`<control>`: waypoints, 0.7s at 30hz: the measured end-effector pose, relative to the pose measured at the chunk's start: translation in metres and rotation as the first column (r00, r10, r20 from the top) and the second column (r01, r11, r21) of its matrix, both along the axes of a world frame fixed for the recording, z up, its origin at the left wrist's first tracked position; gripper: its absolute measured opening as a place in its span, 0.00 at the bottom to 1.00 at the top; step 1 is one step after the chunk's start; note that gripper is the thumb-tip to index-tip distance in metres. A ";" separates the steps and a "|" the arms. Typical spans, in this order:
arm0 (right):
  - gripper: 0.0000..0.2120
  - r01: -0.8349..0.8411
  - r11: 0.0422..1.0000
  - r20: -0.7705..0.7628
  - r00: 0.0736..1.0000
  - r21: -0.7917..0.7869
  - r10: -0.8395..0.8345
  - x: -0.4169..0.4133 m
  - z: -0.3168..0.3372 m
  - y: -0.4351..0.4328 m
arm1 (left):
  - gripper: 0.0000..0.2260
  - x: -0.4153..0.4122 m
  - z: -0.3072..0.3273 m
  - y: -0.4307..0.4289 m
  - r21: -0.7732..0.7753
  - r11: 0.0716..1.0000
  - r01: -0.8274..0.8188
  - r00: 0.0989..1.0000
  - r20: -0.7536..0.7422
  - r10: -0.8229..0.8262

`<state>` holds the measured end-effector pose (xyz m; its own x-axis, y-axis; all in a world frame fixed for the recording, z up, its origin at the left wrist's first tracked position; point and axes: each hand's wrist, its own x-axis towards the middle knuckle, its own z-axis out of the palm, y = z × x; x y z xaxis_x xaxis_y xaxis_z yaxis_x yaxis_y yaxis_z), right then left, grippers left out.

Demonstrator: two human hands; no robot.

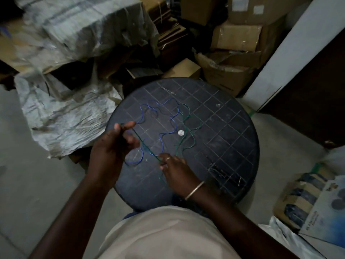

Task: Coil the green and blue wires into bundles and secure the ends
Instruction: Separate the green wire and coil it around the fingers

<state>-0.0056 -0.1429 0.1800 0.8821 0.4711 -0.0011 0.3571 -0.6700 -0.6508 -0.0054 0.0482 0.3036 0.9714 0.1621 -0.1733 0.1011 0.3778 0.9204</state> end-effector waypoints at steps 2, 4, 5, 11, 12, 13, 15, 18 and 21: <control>0.14 0.013 0.999 0.075 0.997 -0.046 -0.010 -0.010 0.002 0.008 | 0.17 0.023 -0.016 0.017 -0.149 0.989 0.020 0.999 -0.024 -0.024; 0.08 -0.057 0.998 0.101 0.993 -0.040 0.060 -0.014 0.010 0.018 | 0.19 0.043 -0.035 0.028 -0.152 0.988 0.008 0.998 -0.066 -0.018; 0.06 -0.112 0.993 0.109 0.988 -0.030 0.114 -0.014 0.017 0.023 | 0.20 0.049 -0.043 0.031 -0.091 0.995 0.032 0.995 -0.095 -0.040; 0.15 0.069 0.985 0.041 0.996 0.160 -0.076 0.005 0.081 0.027 | 0.14 0.039 -0.078 0.036 0.522 0.708 0.475 0.876 -0.199 -0.440; 0.16 0.134 0.979 0.007 0.991 0.156 -0.136 0.013 0.087 0.020 | 0.14 0.034 -0.082 0.041 0.543 0.655 0.525 0.844 -0.237 -0.481; 0.18 0.197 0.963 -0.064 0.980 0.185 -0.188 0.021 0.090 0.013 | 0.15 0.029 -0.084 0.046 0.504 0.645 0.574 0.814 -0.265 -0.517; 0.15 0.311 0.871 -0.297 0.933 0.381 -0.203 0.038 0.093 -0.007 | 0.19 0.020 -0.084 0.061 0.330 0.651 0.683 0.730 -0.312 -0.608; 0.10 0.509 0.650 -0.639 0.768 0.564 -0.047 0.053 0.088 -0.032 | 0.24 0.007 -0.075 0.077 -0.057 0.598 0.799 0.558 -0.300 -0.774; 0.09 0.516 0.709 -0.562 0.802 0.480 -0.203 0.050 0.060 -0.026 | 0.24 -0.007 -0.059 0.075 -0.644 0.414 0.644 0.535 -0.008 -0.845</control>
